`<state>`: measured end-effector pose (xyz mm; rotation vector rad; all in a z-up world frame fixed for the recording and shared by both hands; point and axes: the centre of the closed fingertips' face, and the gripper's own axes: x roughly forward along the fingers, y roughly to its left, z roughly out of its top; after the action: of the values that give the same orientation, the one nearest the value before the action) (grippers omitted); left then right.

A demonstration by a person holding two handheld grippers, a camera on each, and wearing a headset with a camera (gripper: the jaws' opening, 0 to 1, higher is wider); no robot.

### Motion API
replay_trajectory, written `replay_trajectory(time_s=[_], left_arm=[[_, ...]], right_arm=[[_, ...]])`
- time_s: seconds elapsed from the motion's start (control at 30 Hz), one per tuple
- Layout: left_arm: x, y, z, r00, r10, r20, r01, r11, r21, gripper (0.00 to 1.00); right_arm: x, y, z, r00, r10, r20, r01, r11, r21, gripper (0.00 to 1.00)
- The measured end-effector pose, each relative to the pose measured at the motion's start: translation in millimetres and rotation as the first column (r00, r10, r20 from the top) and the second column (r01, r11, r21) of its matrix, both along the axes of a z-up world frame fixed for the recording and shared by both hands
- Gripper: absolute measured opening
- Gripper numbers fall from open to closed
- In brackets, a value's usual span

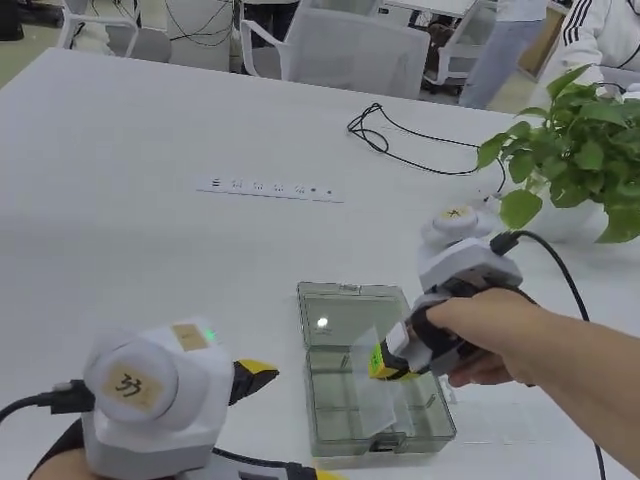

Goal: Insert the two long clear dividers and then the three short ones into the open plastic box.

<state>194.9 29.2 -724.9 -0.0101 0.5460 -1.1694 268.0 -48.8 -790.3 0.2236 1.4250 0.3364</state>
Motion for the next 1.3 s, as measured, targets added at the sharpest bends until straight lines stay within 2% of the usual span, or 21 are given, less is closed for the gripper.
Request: replay_trajectory(time_s=[0.43, 1.0, 1.2, 1.3], left_arm=[[-0.9, -1.9, 1.6, 1.0, 0.004, -0.005, -0.004, 1.0, -0.009, 0.85], [0.5, -3.7, 0.3, 1.0, 0.003, -0.015, -0.003, 1.0, -0.012, 0.84], [1.2, -3.5, -0.4, 1.0, 0.005, -0.015, -0.005, 1.0, -0.01, 0.84], [1.2, -3.9, -0.3, 1.0, 0.005, -0.016, -0.005, 1.0, -0.012, 0.84]], right_arm=[[1.8, 2.3, -10.8, 1.0, 0.016, -0.012, -0.017, 1.0, -0.026, 0.06], [3.3, 1.4, -14.4, 1.0, 0.022, -0.004, -0.022, 0.999, -0.044, 0.06], [3.4, 6.7, -14.6, 0.997, 0.072, 0.013, -0.07, 0.994, -0.081, 0.07], [4.3, 8.2, -16.1, 0.996, 0.081, 0.02, -0.079, 0.993, -0.083, 0.07]])
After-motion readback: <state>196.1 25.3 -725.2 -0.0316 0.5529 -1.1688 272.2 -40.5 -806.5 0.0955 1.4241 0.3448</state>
